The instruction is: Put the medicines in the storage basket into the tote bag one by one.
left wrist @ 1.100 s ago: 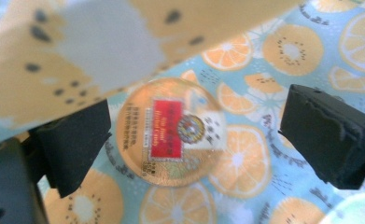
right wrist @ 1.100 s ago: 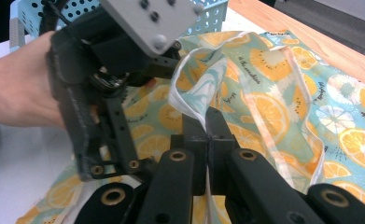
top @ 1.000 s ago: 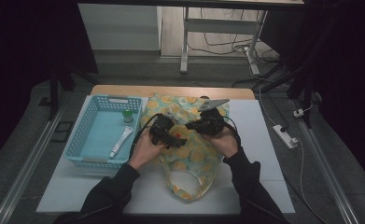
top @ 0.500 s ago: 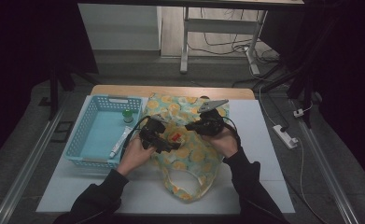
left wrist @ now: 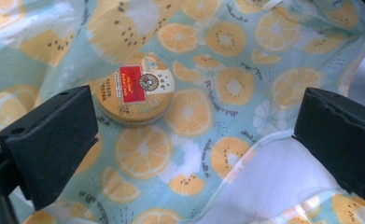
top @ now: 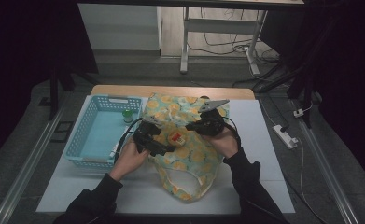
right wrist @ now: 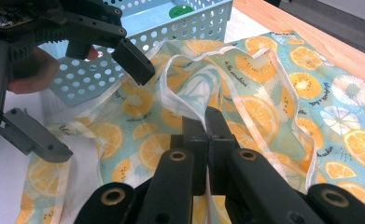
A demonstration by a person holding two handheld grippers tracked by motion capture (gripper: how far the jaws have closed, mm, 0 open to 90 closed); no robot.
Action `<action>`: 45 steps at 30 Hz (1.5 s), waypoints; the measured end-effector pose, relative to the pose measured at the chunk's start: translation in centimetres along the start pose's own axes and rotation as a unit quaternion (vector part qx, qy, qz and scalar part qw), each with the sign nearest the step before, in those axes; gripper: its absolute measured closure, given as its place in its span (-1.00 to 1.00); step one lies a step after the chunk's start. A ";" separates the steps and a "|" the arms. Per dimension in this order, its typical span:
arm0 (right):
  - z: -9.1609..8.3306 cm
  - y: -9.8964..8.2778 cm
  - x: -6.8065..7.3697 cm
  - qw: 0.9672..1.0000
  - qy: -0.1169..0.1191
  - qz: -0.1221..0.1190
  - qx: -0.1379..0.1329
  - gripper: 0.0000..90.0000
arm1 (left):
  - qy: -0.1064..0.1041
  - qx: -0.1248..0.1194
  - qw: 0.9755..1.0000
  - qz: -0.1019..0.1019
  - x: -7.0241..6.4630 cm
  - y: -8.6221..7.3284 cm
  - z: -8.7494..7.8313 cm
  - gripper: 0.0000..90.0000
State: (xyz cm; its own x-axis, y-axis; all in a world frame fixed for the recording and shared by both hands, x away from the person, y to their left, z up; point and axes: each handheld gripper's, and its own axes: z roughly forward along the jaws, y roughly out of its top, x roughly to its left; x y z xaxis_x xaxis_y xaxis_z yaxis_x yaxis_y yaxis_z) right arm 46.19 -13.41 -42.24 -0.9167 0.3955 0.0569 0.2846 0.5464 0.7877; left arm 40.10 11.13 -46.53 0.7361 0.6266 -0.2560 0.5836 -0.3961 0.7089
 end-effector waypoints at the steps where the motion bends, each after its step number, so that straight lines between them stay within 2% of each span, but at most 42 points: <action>1: 0.0 0.0 0.0 1.000 0.000 0.000 0.000 1.00 | -0.002 0.001 1.000 0.002 0.0 -0.1 -0.1 -1.00; 6: 0.0 0.0 0.1 1.000 0.002 0.001 0.001 0.99 | -0.011 -0.003 1.000 0.003 -0.1 -0.3 -0.6 -0.99; 12: -0.1 0.1 0.1 1.000 0.002 0.001 0.001 0.99 | -0.007 0.002 1.000 0.008 -0.2 -0.4 -1.3 -0.99; 18: -0.2 0.1 0.1 1.000 0.001 -0.001 -0.001 0.99 | -0.007 -0.004 1.000 0.007 0.5 -0.6 -2.2 -0.99; 24: -0.3 0.0 0.0 1.000 -0.001 0.000 0.000 0.99 | 0.008 -0.001 1.000 0.001 1.1 -0.9 -2.8 -1.00; 31: 0.0 -0.3 -0.4 1.000 -0.006 0.004 0.005 0.99 | 0.036 0.003 0.999 0.004 1.6 -1.1 -3.7 -1.00; 36: -0.1 -0.2 -0.3 1.000 -0.006 0.004 0.002 0.99 | 0.050 -0.003 0.999 -0.004 2.2 -1.3 -4.5 -1.00; 45: -0.2 0.0 0.1 1.000 -0.002 -0.003 -0.002 0.99 | 0.087 -0.013 0.996 -0.021 4.0 -1.9 -6.7 -1.00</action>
State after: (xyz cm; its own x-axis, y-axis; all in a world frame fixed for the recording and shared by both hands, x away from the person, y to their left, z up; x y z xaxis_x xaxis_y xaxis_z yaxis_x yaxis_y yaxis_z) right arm 46.09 -13.49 -42.09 -0.9168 0.3962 0.0500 0.2786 0.5450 0.7908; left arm 39.70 18.88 -44.52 0.6389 0.7505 -0.1691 0.6023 -0.3512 0.7168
